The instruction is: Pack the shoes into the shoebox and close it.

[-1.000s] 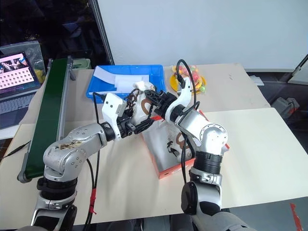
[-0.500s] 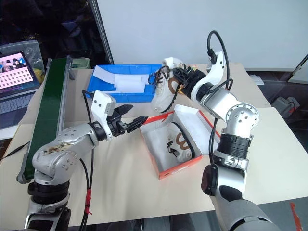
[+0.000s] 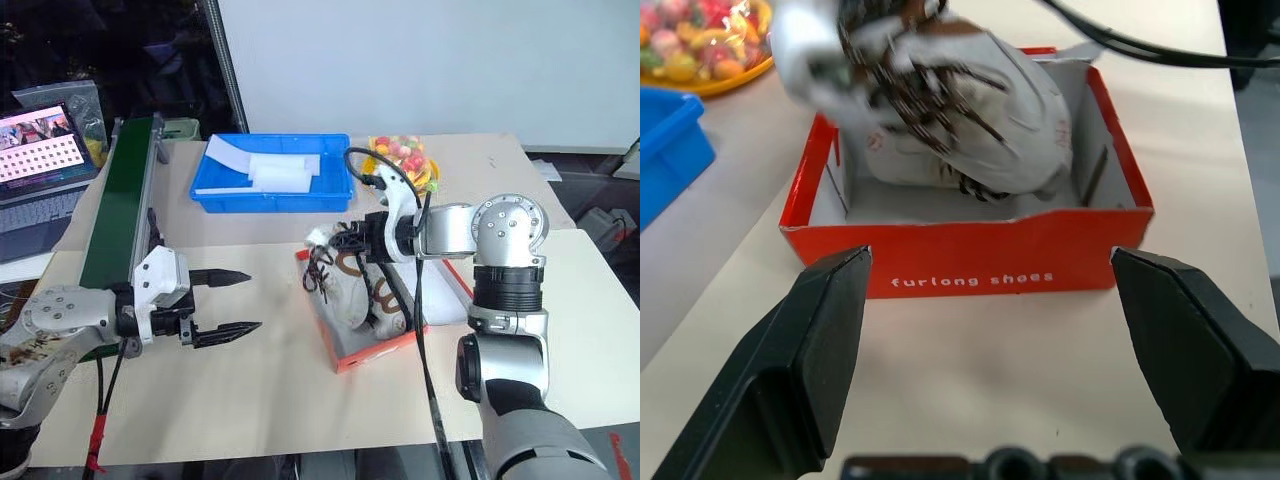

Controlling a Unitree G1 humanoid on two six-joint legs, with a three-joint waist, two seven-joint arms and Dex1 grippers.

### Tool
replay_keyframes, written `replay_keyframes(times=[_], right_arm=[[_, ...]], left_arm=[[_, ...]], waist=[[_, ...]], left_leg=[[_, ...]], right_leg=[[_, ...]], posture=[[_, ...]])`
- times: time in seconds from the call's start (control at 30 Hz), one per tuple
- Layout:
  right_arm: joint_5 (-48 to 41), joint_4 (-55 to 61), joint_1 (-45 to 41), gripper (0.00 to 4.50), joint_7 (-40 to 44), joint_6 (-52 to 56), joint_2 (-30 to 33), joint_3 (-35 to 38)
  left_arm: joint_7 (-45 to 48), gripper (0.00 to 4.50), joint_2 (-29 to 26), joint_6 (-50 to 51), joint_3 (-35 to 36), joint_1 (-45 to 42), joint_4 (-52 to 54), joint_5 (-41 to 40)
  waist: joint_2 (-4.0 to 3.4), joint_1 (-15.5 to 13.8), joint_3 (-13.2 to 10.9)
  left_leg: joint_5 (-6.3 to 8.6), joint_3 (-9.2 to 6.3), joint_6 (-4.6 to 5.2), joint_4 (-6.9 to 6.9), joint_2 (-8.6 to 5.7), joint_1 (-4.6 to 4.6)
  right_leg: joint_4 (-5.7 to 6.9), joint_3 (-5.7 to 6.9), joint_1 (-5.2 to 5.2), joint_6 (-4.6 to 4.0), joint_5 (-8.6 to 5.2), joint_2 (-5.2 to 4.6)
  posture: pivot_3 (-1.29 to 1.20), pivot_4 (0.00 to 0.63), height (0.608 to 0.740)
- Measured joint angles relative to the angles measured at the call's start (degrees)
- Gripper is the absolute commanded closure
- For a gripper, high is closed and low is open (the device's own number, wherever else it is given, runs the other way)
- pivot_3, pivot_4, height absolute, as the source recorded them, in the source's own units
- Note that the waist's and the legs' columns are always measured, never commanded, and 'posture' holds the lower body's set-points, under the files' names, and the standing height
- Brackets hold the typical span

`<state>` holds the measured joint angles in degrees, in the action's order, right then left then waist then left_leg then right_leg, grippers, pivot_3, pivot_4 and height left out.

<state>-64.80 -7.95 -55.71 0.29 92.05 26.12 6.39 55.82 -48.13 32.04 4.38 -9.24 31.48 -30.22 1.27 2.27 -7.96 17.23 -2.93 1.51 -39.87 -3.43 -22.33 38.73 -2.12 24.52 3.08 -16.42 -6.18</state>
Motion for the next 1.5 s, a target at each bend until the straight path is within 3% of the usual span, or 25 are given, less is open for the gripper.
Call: replay_keyframes(times=[0.2,0.7,1.03,1.27,1.5], right_arm=[[-1.7,0.7,0.4,3.37,4.6,0.0,5.2,-9.0],[17.2,-8.7,2.2,3.37,12.8,-4.9,-1.1,-13.2],[25.1,-12.3,1.1,0.12,15.7,-7.9,-3.6,-9.7],[26.2,-3.2,-2.0,0.12,14.1,-6.9,-4.8,-2.0],[23.4,13.3,-2.1,0.12,6.9,0.0,-14.5,17.3]], left_arm=[[-1.9,0.40,2.2,-0.6,-1.4,-0.2,0.4,0.1],[-6.5,0.40,2.6,2.5,-1.7,-1.5,4.0,-1.4],[-6.3,0.36,2.6,2.8,-2.2,-2.2,3.7,-1.4],[-6.3,0.36,4.2,1.1,-4.8,-4.2,2.4,-0.2],[-7.2,0.36,8.3,0.7,-7.1,-6.4,1.0,-0.1]], waist=[[0.00,0.4,0.0],[0.00,0.4,0.0],[0.00,0.3,0.0],[0.00,0.3,0.0],[0.00,0.3,0.0]], left_leg=[[0.04,0.03,0.06,0.03,0.02,-0.03],[0.04,0.01,0.06,0.00,-0.01,-0.01],[0.03,0.00,0.05,-0.06,-0.03,0.05],[0.03,-0.02,0.05,-0.01,-0.03,0.02],[0.03,-0.04,0.05,-0.03,-0.07,0.01]], right_leg=[[-0.21,0.01,-0.04,0.03,0.01,-0.01],[-0.19,0.03,-0.07,0.06,0.03,-0.01],[-0.17,0.06,-0.15,0.07,0.04,-0.01],[-0.16,0.07,-0.09,0.07,0.04,-0.02],[-0.03,0.07,-0.04,0.08,0.04,-0.05]], posture=[[0.00,0.150,0.724],[0.00,0.150,0.724],[0.00,0.150,0.724],[0.00,0.150,0.724],[0.00,0.150,0.724]])
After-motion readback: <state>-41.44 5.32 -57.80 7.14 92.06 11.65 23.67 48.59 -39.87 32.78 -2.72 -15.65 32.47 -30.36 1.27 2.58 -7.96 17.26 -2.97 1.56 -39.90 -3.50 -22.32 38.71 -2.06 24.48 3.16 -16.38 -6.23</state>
